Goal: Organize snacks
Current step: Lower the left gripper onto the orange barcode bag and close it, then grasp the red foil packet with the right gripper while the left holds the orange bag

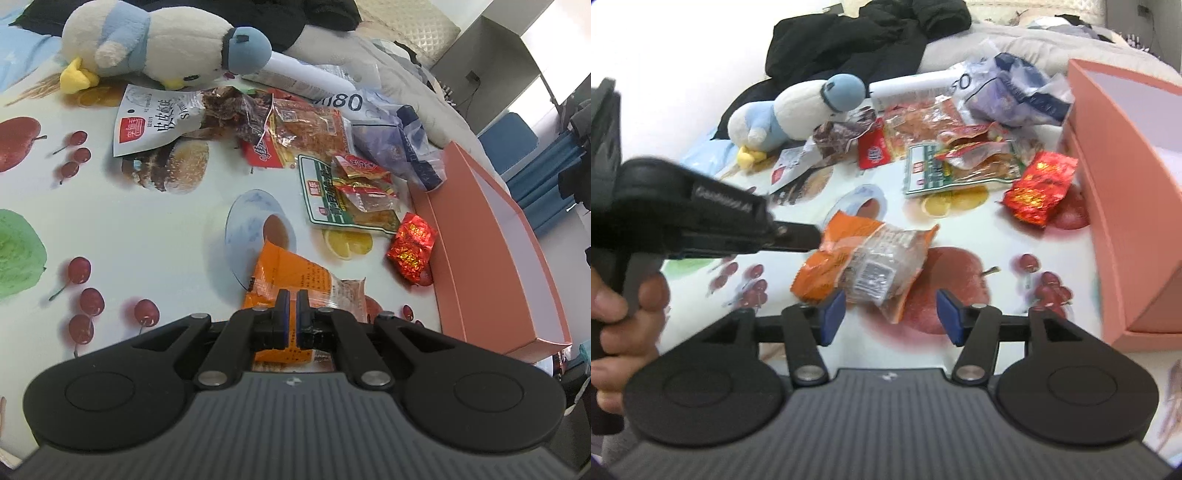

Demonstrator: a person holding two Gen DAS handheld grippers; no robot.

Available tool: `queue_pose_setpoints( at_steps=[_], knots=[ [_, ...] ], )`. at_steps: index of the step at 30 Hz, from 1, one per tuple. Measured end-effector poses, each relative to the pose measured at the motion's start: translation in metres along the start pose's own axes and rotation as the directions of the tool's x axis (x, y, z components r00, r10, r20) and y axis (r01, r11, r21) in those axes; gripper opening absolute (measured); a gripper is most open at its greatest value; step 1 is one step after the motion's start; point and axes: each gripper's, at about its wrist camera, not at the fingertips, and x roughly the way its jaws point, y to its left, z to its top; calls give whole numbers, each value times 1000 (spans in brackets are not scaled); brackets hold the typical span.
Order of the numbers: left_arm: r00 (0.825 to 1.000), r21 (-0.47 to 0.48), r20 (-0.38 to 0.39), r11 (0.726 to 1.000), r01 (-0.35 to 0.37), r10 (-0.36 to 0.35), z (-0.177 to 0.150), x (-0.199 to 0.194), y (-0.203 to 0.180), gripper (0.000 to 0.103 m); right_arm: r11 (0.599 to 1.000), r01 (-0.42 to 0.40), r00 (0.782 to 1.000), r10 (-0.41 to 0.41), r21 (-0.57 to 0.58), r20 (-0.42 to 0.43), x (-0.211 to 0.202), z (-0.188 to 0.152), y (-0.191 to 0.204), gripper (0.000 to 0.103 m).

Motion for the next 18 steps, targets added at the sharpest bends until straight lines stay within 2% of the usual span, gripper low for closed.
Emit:
queue_pose_setpoints(
  at_steps=[8, 9, 11, 15, 18],
  knots=[
    [1000, 56, 12, 998, 28, -28, -7, 6, -11, 3, 988, 149, 988, -150, 40, 42, -9, 13, -26, 57],
    [999, 60, 17, 998, 35, -36, -8, 7, -12, 6, 984, 171, 984, -173, 46, 41, -7, 16, -29, 57],
    [999, 69, 16, 997, 38, -39, -9, 12, -14, 16, 977, 206, 977, -208, 49, 50, -5, 21, -34, 57],
    [998, 99, 7, 993, 60, -61, -13, 21, -18, 63, 965, 258, 963, -260, 39, 70, 5, 32, -38, 57],
    [998, 169, 5, 984, 53, -55, -16, 26, -26, 68, 953, 302, 949, -302, 9, 87, 17, 38, -37, 57]
  ],
)
